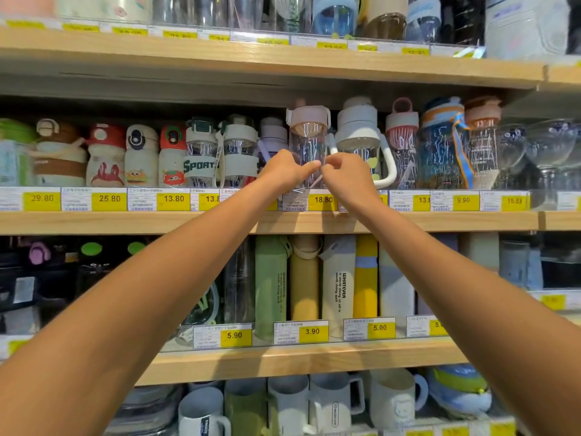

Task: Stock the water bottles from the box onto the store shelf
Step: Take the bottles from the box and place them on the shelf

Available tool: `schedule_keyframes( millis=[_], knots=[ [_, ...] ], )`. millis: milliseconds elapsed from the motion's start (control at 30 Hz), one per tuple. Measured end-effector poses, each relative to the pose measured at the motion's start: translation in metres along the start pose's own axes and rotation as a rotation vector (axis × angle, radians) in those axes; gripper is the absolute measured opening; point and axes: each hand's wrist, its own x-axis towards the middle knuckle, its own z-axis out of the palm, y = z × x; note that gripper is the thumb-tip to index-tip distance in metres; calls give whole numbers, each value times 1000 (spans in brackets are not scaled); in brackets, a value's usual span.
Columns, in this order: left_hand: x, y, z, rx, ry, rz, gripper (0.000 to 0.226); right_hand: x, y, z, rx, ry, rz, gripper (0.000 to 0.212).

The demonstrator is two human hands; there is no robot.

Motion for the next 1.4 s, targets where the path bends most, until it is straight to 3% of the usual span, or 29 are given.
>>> schedule_keyframes(
  millis=[133,267,367,467,567,767,1033,1133,1400],
  knots=[
    [-12,0,2,-35,117,-39,48,-4,1,-2,58,-5,14,19],
    [-31,6,9,-295,368,102,32,-13,7,-7,231,43,43,29],
    [-54,20,26,-575,353,168,30,-29,19,-21,246,70,59,31],
    [-76,41,56,-724,274,165,26,-48,41,-45,313,69,108,22],
    [-96,61,92,-820,187,123,17,-73,66,-74,338,104,174,29],
    [-153,104,197,-922,-48,6,14,-153,149,-154,297,91,424,29],
    [-293,180,378,-870,-663,-225,5,-299,284,-294,237,182,883,22],
    [-362,216,445,-810,-929,-278,20,-362,331,-349,220,254,1054,15],
    [-496,299,577,-673,-1339,-394,13,-501,417,-473,111,367,1454,16]
  ],
)
